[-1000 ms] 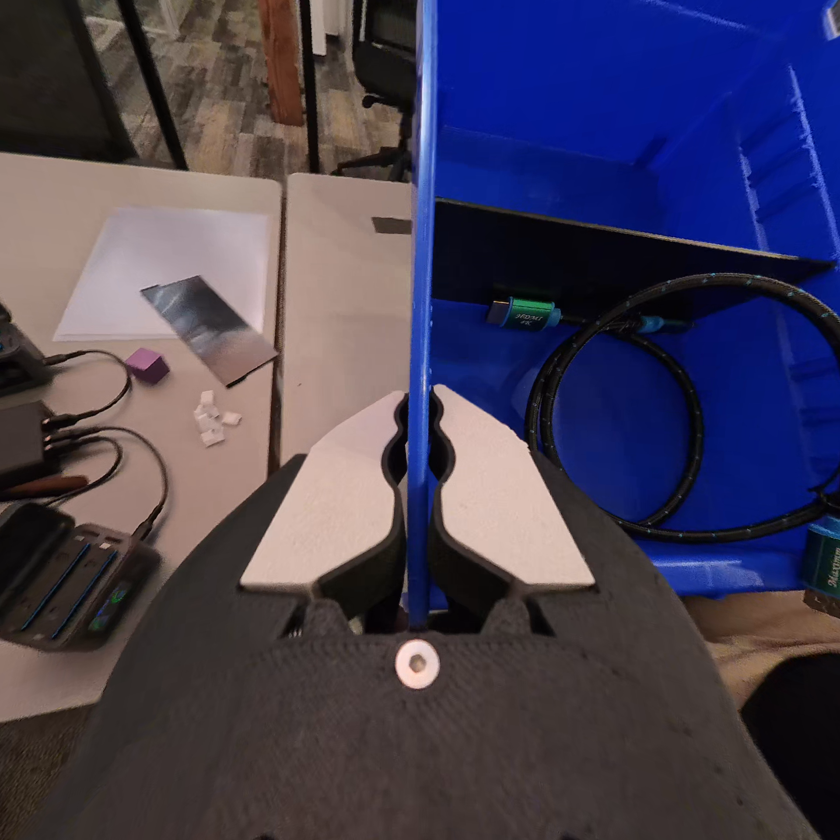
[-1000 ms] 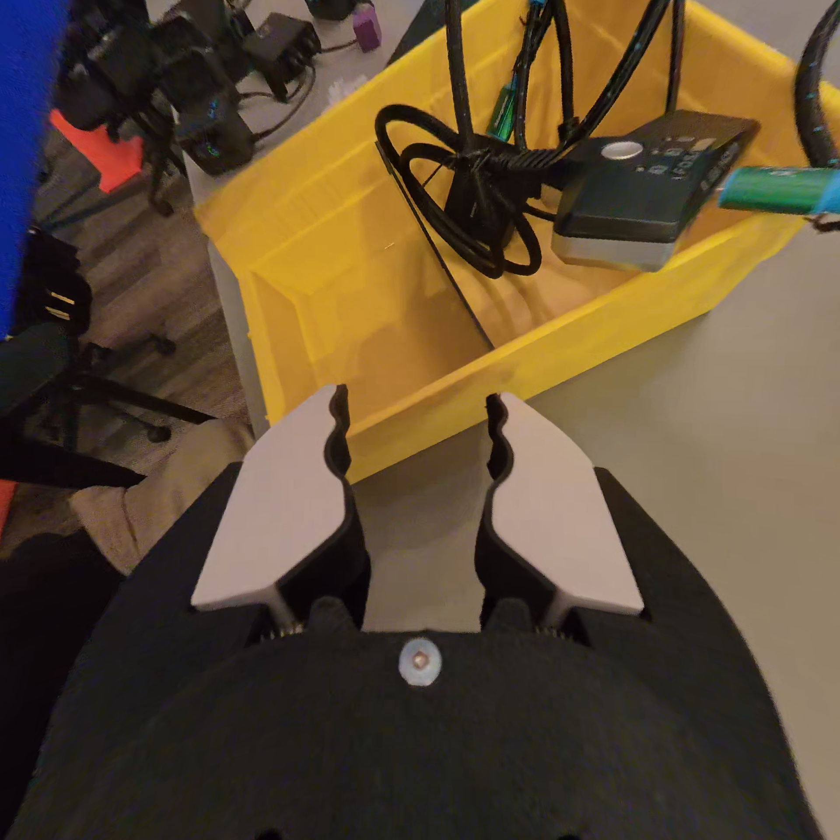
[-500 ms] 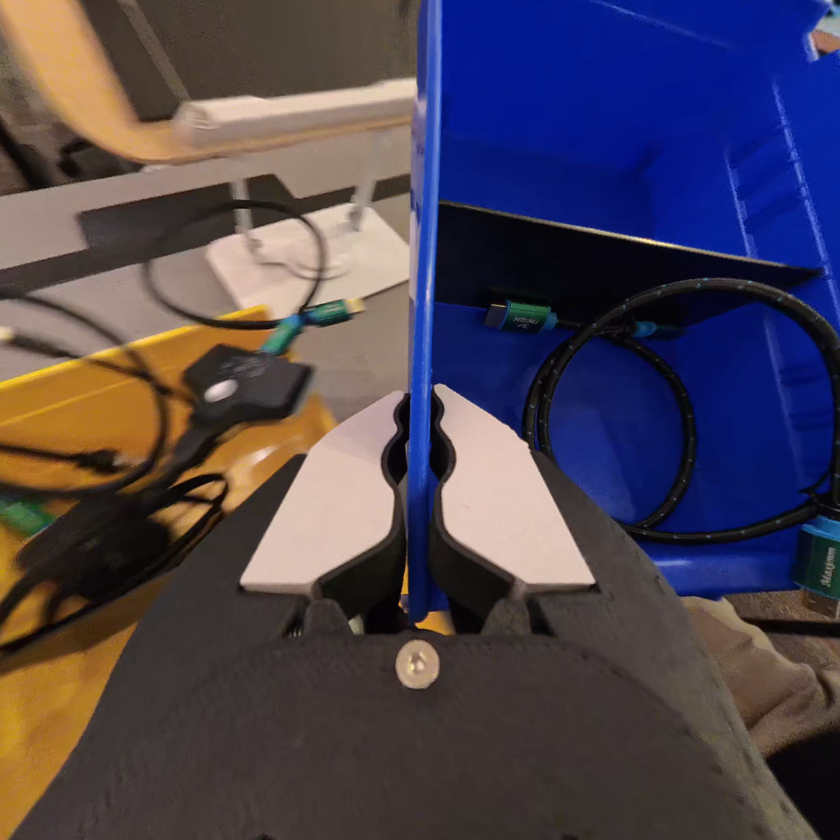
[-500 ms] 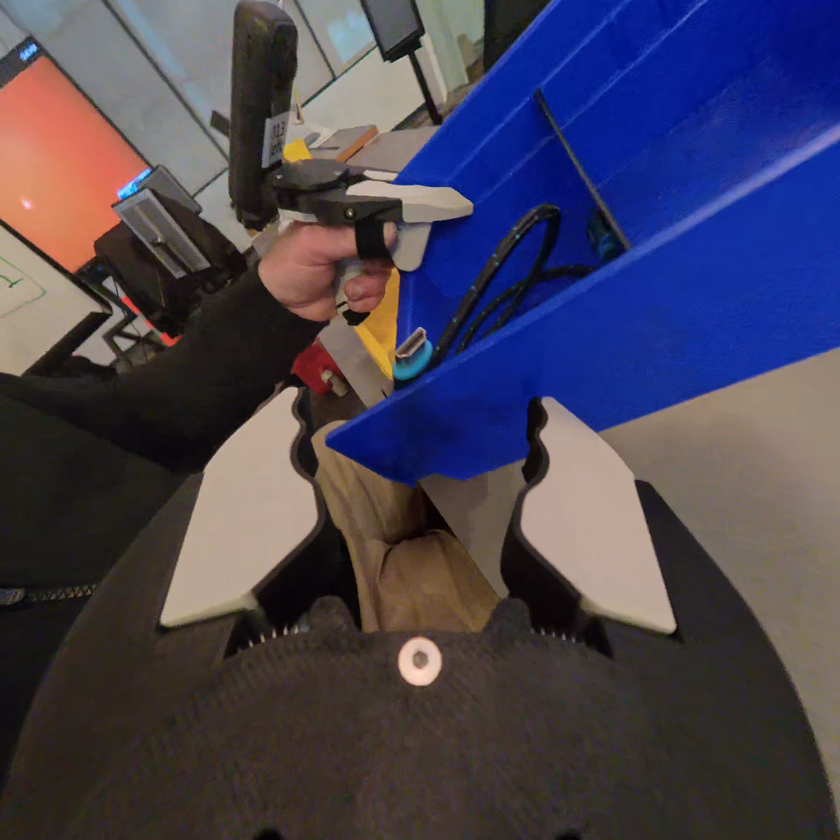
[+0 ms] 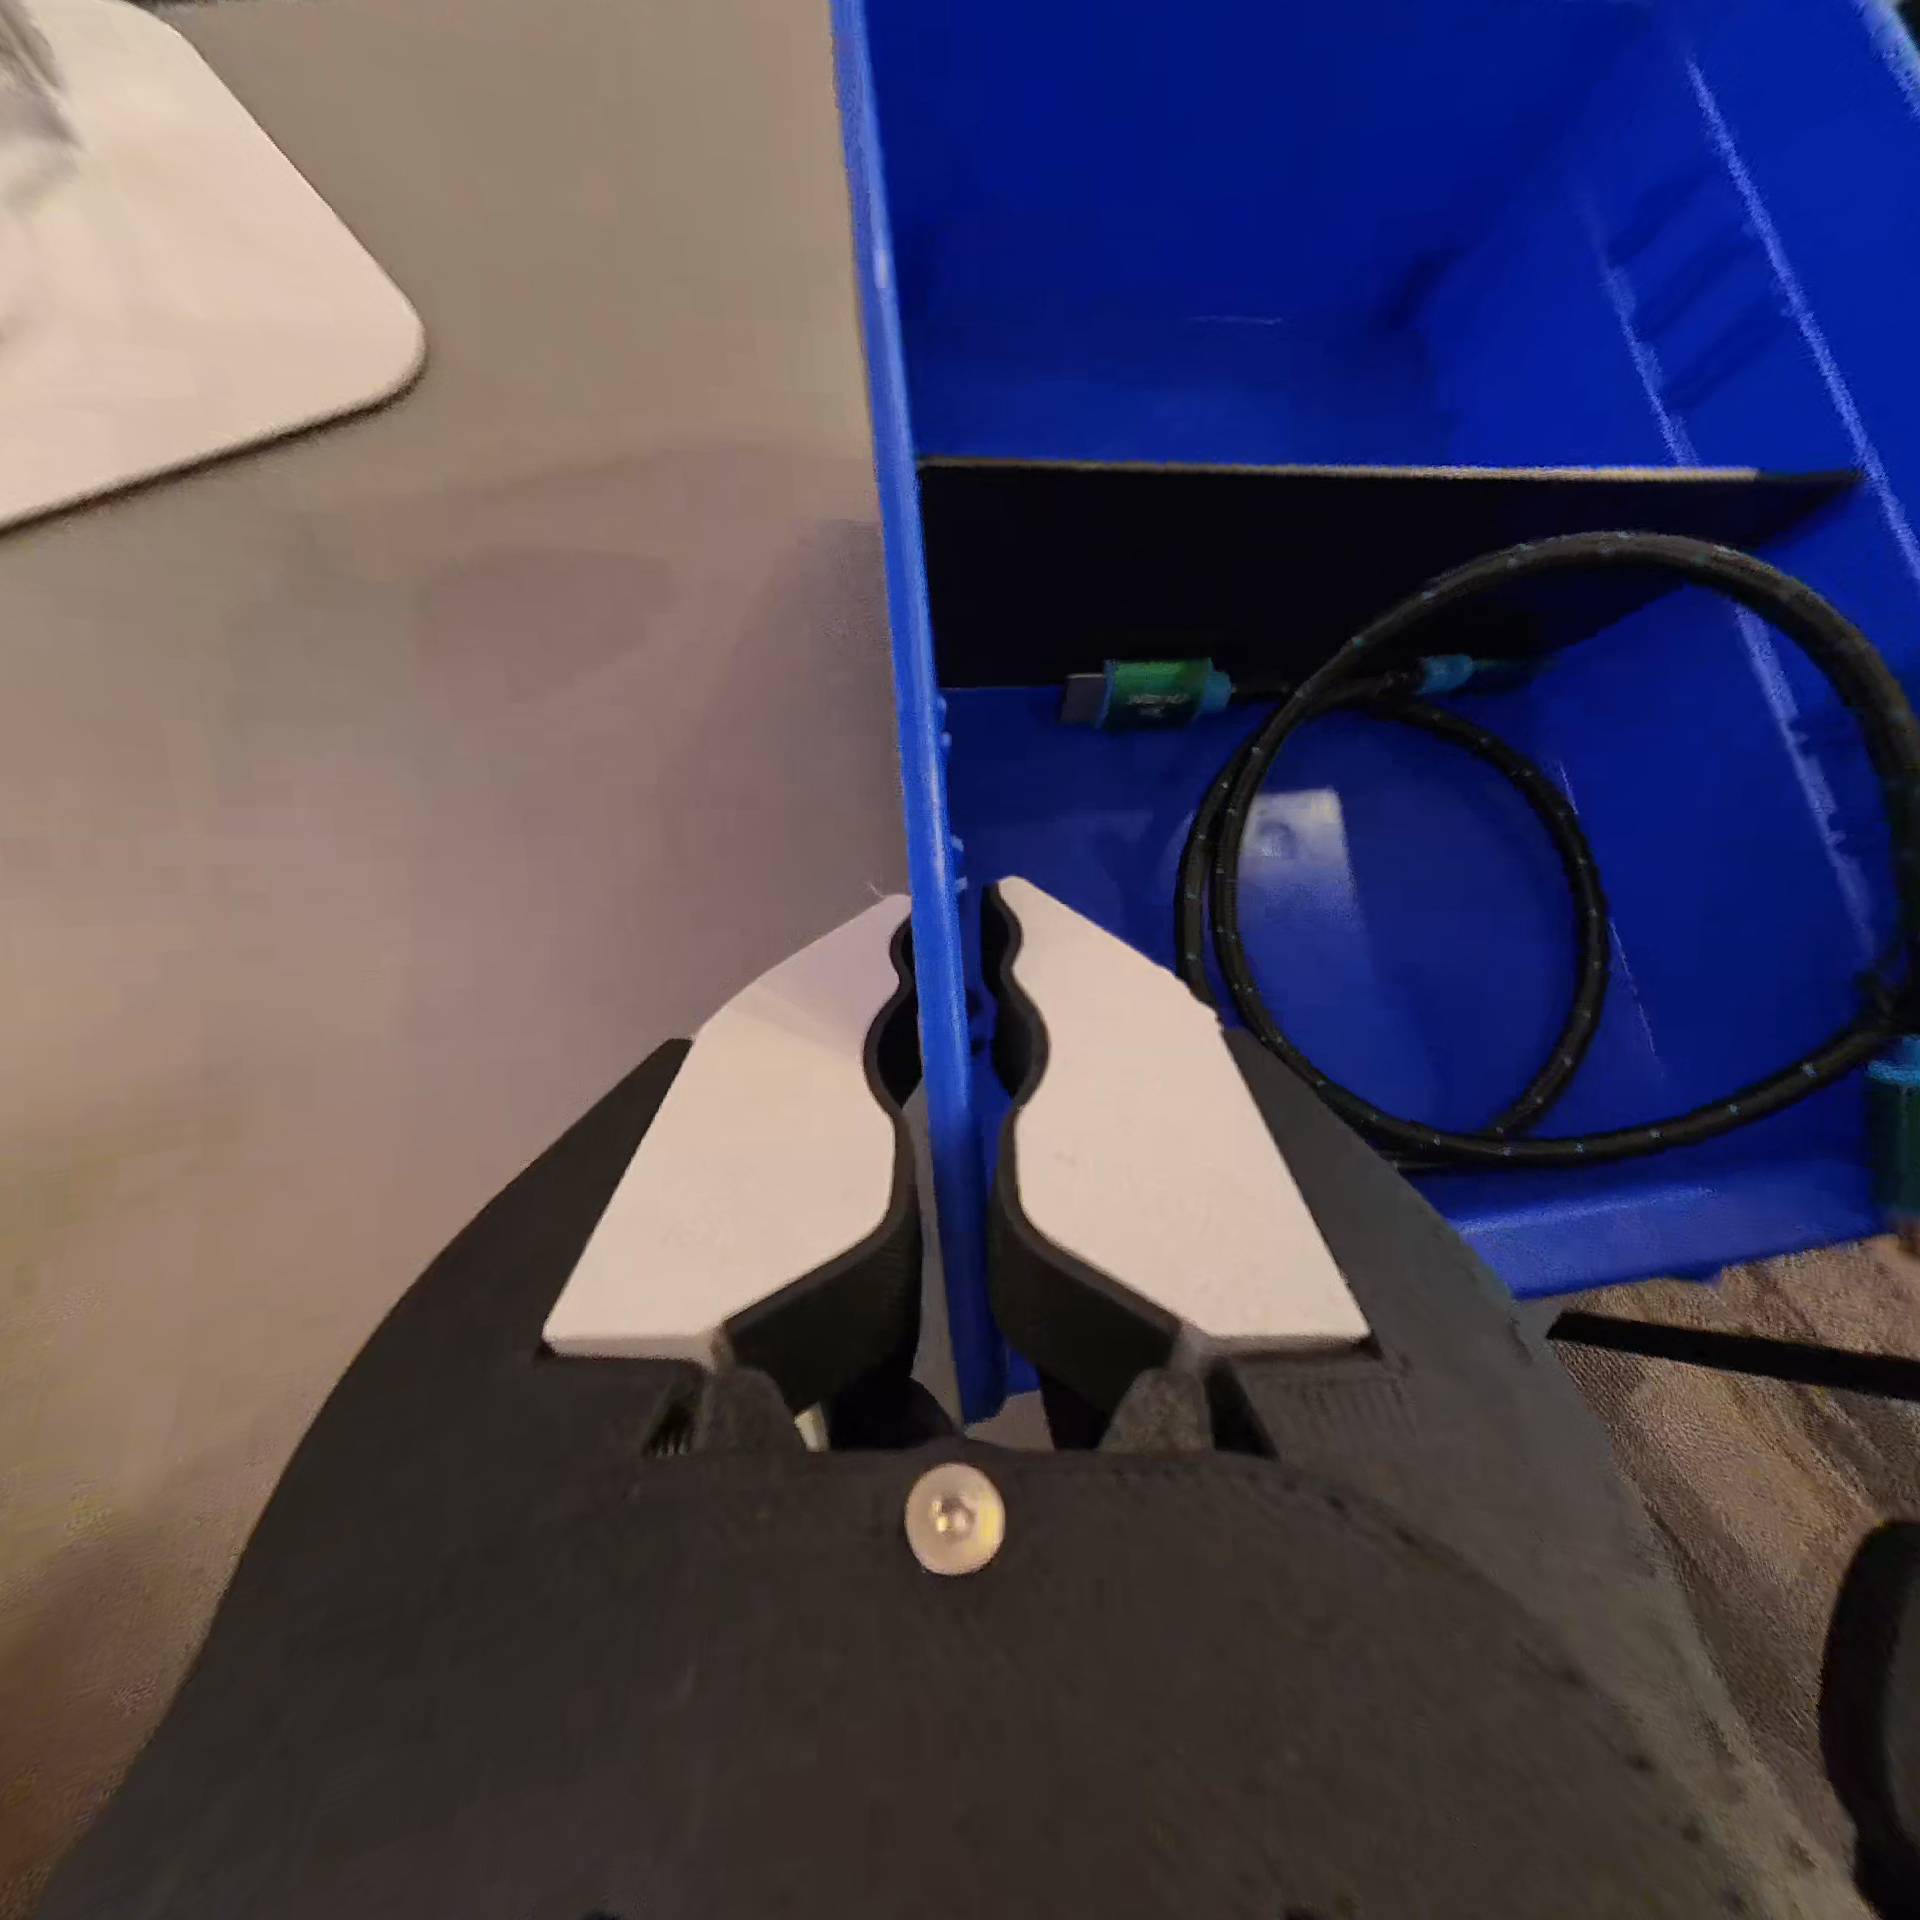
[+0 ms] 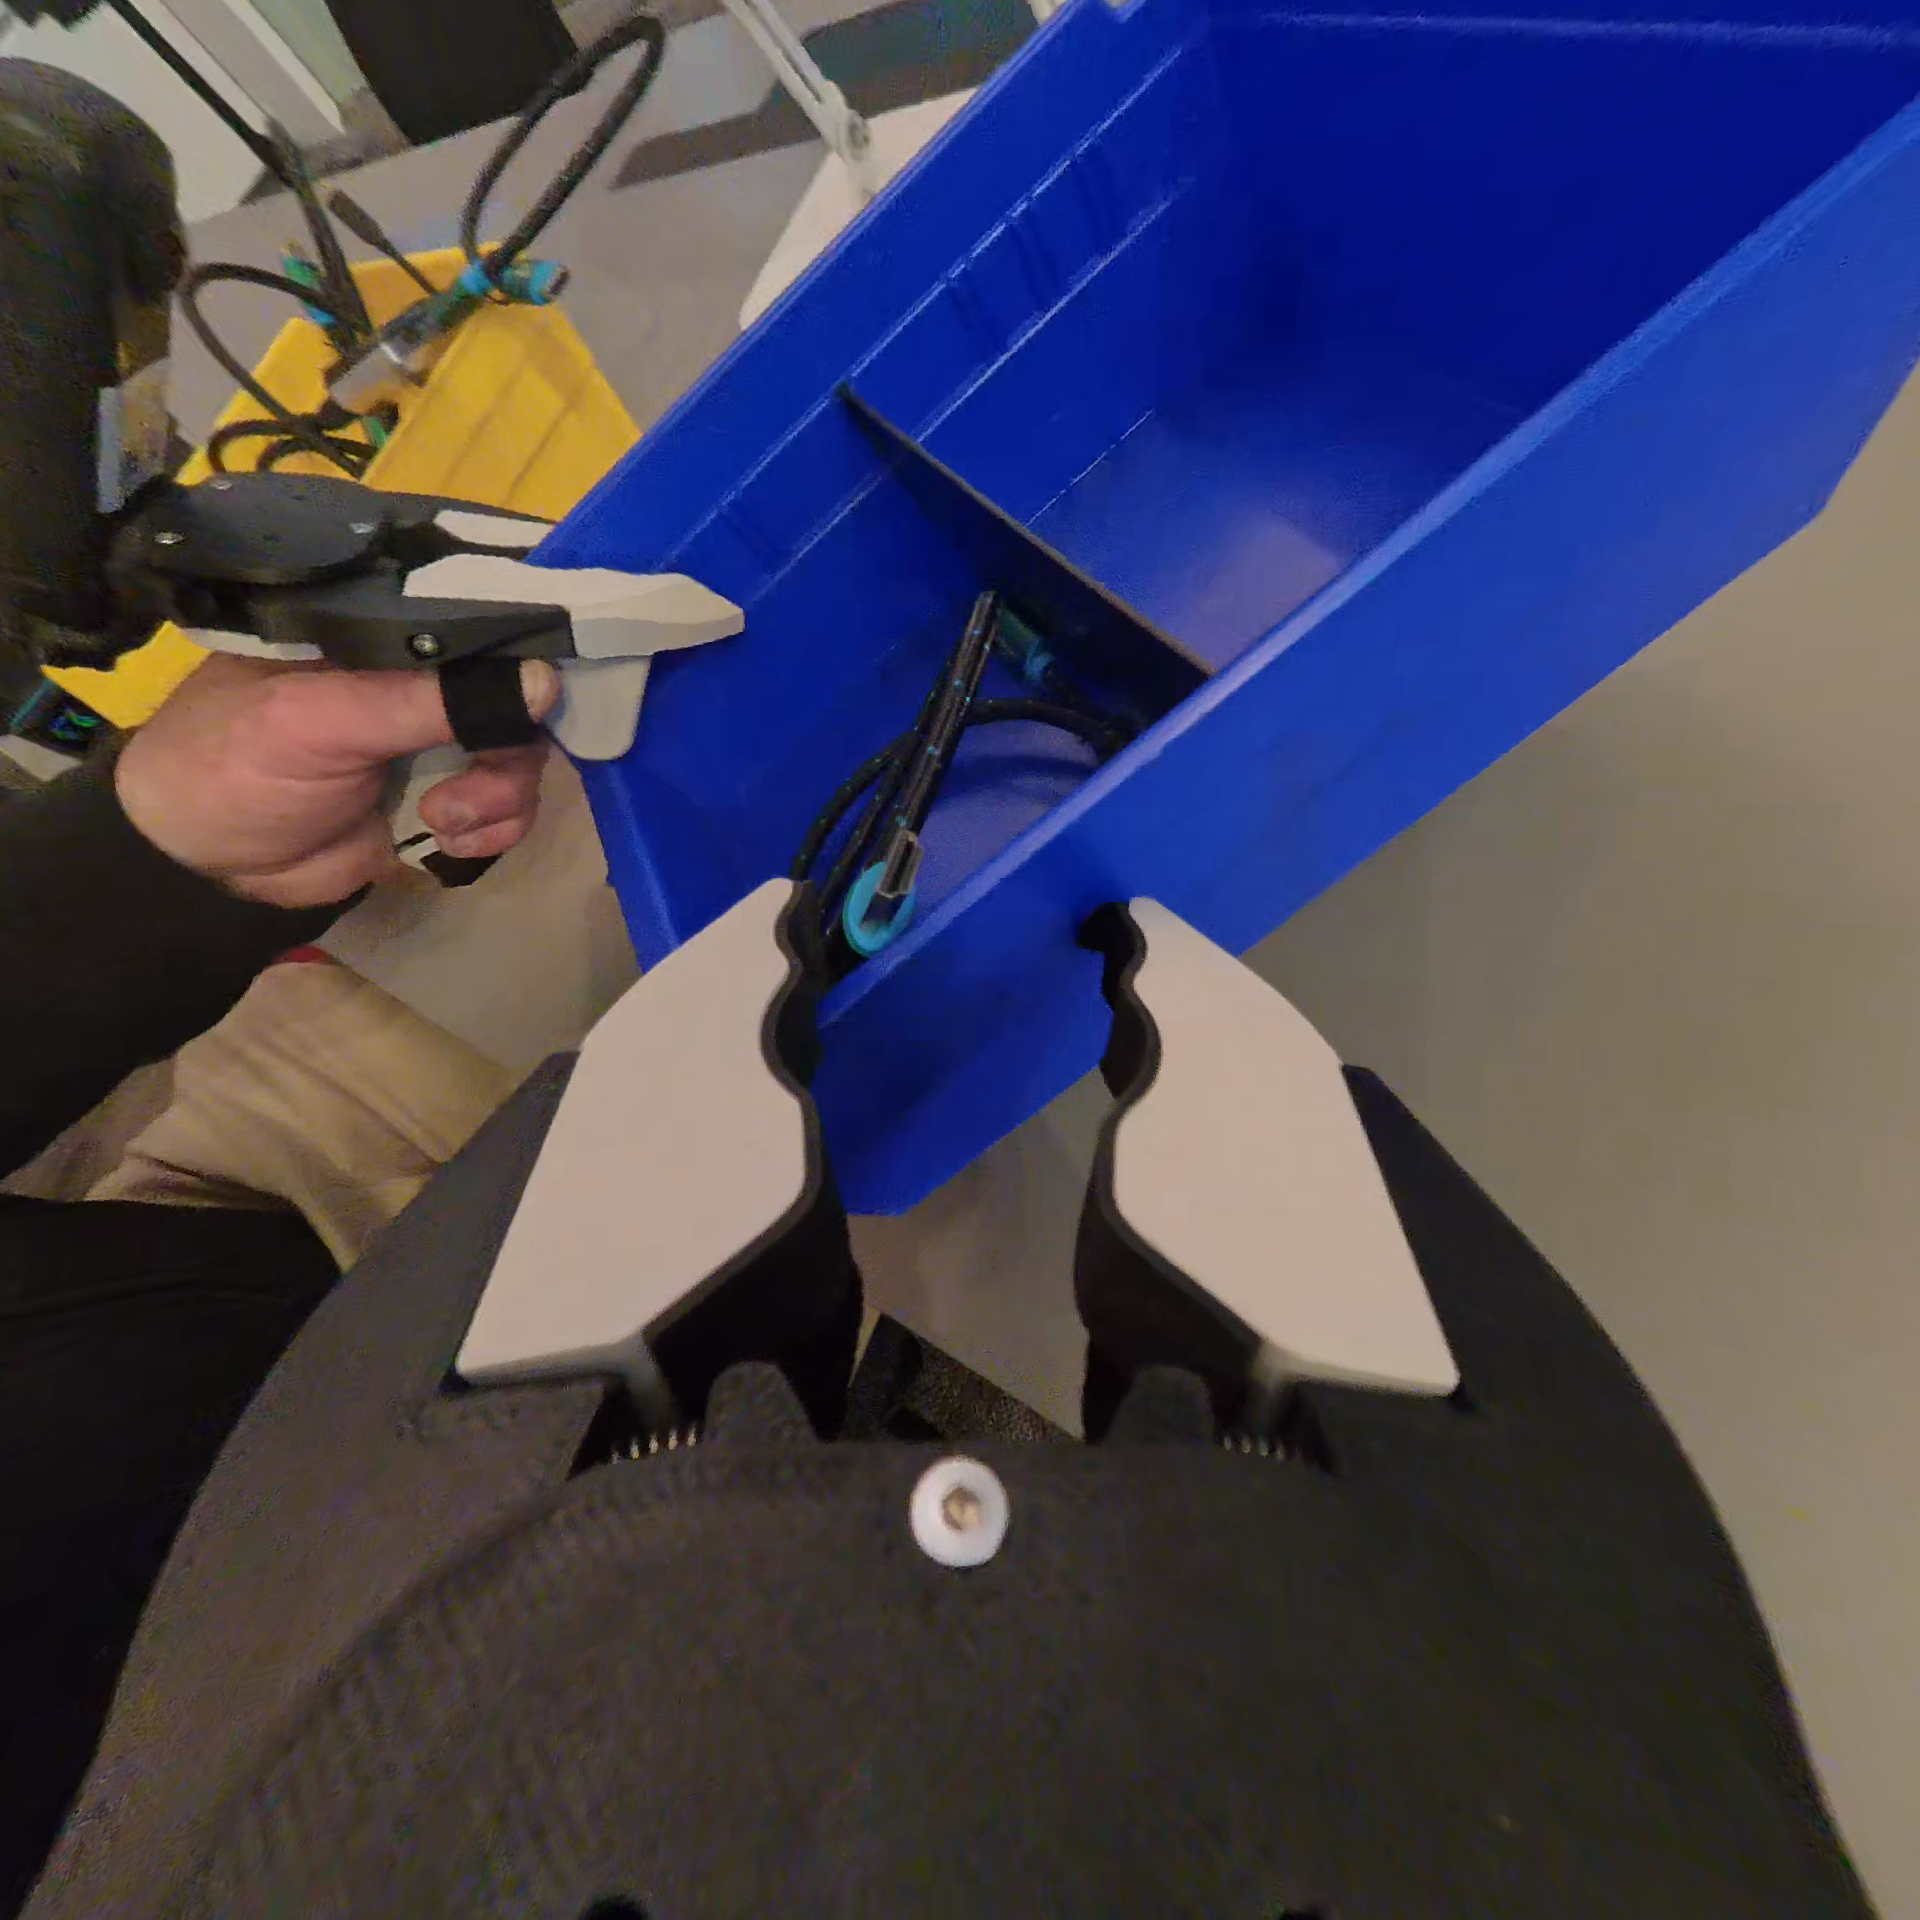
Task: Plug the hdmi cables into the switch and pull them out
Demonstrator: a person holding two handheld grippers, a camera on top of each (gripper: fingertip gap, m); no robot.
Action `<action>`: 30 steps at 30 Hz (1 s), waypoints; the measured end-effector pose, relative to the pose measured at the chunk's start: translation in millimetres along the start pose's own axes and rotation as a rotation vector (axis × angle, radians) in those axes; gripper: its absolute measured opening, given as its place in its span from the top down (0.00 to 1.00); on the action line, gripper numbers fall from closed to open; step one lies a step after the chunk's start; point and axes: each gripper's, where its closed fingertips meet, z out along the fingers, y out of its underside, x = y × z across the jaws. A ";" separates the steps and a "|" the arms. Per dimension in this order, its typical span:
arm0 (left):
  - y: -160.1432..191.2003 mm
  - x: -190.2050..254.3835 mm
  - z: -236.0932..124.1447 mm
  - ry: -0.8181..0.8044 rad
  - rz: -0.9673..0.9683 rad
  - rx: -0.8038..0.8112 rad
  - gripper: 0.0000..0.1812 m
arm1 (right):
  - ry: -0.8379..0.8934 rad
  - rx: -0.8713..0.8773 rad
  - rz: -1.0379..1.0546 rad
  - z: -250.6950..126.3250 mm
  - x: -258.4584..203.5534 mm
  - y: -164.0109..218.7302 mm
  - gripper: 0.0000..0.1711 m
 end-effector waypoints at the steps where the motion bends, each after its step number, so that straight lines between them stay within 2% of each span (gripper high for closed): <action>1: 3.9 5.4 5.4 0.006 0.006 -0.014 0.94 | 0.016 -0.013 0.001 -0.2 9.2 -1.0 0.70; 6: 17.0 36.1 25.4 0.055 0.018 -0.039 0.84 | 0.079 -0.088 0.014 2.0 59.1 1.0 0.79; 9: 14.2 59.3 30.6 0.109 0.018 -0.045 0.74 | 0.105 -0.142 0.026 2.6 87.9 6.4 0.83; 11: 14.0 70.5 34.9 0.114 0.046 -0.046 0.71 | 0.091 -0.141 0.054 -0.9 101.4 2.2 0.85; 18: 10.9 114.5 38.7 0.328 0.046 -0.048 0.63 | 0.164 -0.258 0.001 -16.0 140.9 -8.0 0.88; 21: -5.5 112.7 4.4 0.300 0.169 0.096 0.65 | 0.204 -0.303 -0.058 -14.0 147.2 -10.4 0.85; 24: -22.4 91.5 -54.0 0.204 0.296 0.229 0.65 | 0.236 -0.325 -0.085 -12.9 153.2 -13.8 0.84; 27: -28.3 31.6 -114.8 -0.010 0.372 0.278 0.65 | 0.272 -0.358 -0.142 -12.4 158.0 -16.4 0.85; 30: -18.6 -64.9 -176.8 -0.325 0.386 0.228 0.66 | 0.288 -0.392 -0.171 -12.0 161.9 -17.6 0.86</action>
